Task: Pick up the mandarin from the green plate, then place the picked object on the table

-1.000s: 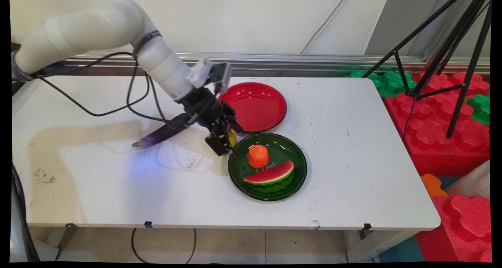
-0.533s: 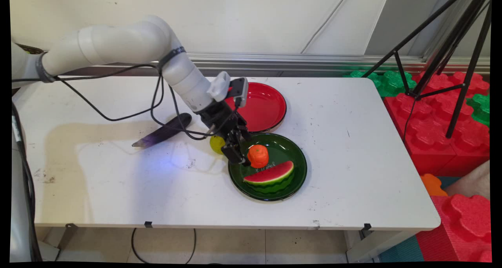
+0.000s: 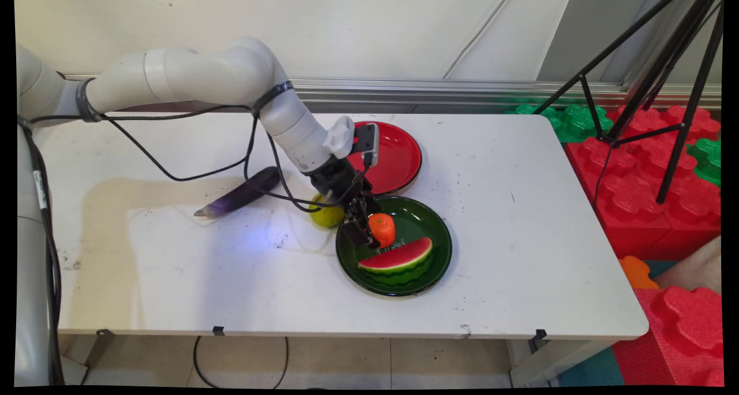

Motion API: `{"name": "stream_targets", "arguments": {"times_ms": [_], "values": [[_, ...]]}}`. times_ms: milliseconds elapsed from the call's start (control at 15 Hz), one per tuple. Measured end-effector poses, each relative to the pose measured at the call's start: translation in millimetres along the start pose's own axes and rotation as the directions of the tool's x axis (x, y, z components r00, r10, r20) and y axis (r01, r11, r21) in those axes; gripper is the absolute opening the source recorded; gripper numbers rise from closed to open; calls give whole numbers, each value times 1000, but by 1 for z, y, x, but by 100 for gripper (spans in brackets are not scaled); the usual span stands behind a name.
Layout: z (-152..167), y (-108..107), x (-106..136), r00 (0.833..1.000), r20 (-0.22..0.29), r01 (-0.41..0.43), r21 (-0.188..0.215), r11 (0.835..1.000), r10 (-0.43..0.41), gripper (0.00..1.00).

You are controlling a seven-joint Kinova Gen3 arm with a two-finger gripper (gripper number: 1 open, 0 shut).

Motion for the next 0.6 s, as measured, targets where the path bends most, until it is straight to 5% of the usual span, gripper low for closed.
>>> {"name": "stream_targets", "arguments": {"times_ms": [267,333,600], "values": [[7,-2,3,1000,4,3,4,1000,-3,100],[8,-2,3,1000,4,4,5,1000,-4,0],[11,-3,6,1000,4,4,7,1000,-4,0]]}}
